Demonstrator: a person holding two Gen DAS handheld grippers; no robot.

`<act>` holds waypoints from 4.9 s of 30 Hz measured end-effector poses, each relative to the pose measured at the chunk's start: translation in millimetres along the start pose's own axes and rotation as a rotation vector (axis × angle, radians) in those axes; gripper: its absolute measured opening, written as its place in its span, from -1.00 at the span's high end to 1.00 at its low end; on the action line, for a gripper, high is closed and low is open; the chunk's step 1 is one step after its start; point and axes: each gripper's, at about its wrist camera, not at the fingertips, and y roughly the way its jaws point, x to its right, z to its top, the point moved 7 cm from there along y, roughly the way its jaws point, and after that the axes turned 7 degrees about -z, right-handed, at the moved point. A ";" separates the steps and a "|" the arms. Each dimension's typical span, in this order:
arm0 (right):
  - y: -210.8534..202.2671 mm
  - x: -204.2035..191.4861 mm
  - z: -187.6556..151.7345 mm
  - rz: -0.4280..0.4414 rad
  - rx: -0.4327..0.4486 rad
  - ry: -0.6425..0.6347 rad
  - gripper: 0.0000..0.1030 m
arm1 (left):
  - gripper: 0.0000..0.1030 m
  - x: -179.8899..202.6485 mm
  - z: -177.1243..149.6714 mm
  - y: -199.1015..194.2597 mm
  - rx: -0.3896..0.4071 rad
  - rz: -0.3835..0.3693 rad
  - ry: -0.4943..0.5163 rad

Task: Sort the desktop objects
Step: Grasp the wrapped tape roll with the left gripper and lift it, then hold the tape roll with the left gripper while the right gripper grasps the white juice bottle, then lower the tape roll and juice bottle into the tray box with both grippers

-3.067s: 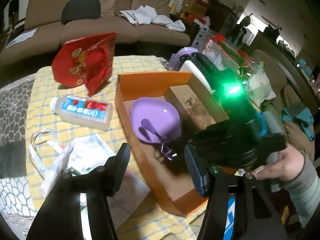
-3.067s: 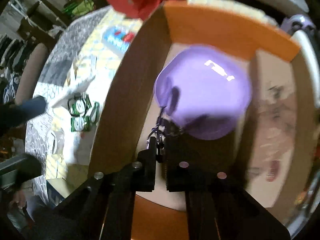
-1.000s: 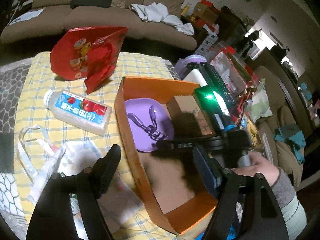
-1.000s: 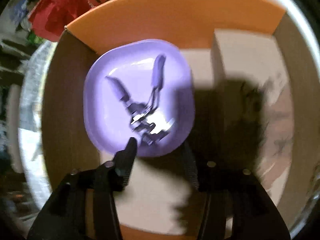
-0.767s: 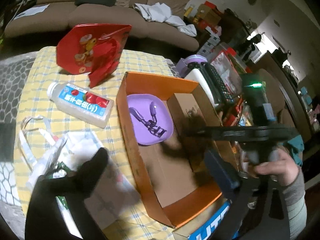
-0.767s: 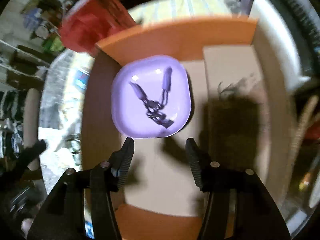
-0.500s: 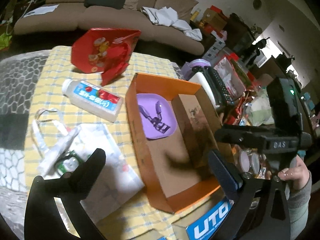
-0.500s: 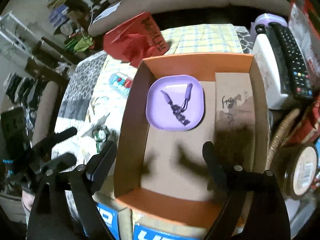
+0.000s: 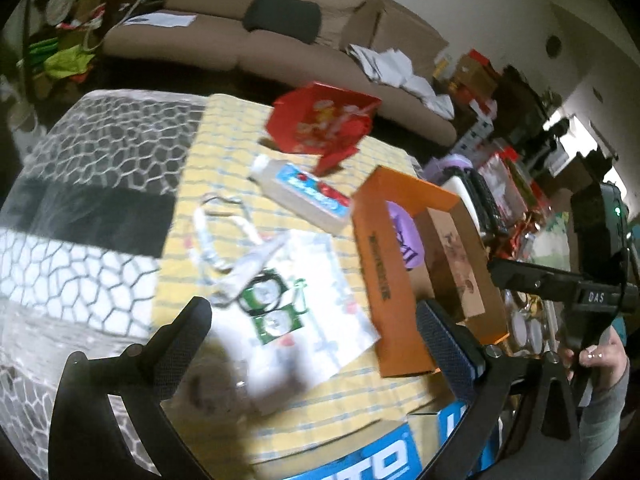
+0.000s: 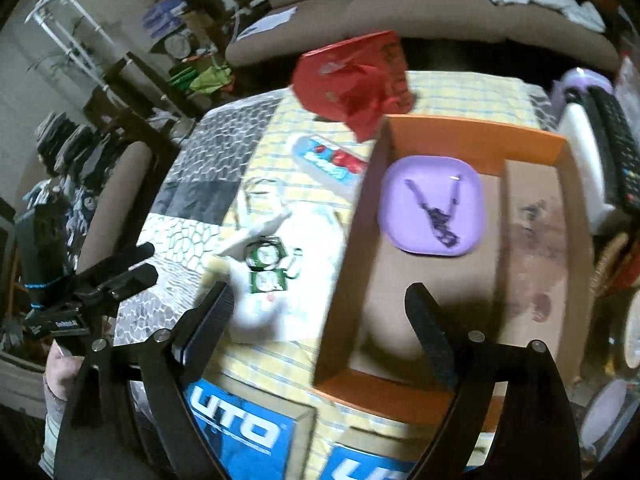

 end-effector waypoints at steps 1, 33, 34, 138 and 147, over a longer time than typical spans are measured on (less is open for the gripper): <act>3.6 -5.9 1.3 -0.004 -0.003 -0.013 -0.68 | -1.00 -4.9 -2.3 -2.4 0.008 -0.001 -0.004; 137.8 -119.4 -24.5 0.035 -0.128 -0.150 -0.68 | -0.69 -81.7 -109.5 74.9 -0.163 0.294 0.222; 137.0 -120.1 -25.6 0.030 -0.126 -0.155 -0.68 | -0.27 -83.6 -109.0 74.2 -0.153 0.310 0.215; 68.7 113.0 -94.9 0.211 -0.526 -0.302 -0.37 | -0.26 172.9 -16.5 177.9 -0.347 -0.088 0.356; 3.8 129.0 -84.5 0.083 -0.357 -0.289 -0.53 | -0.26 173.8 -45.4 212.2 -0.426 -0.052 0.399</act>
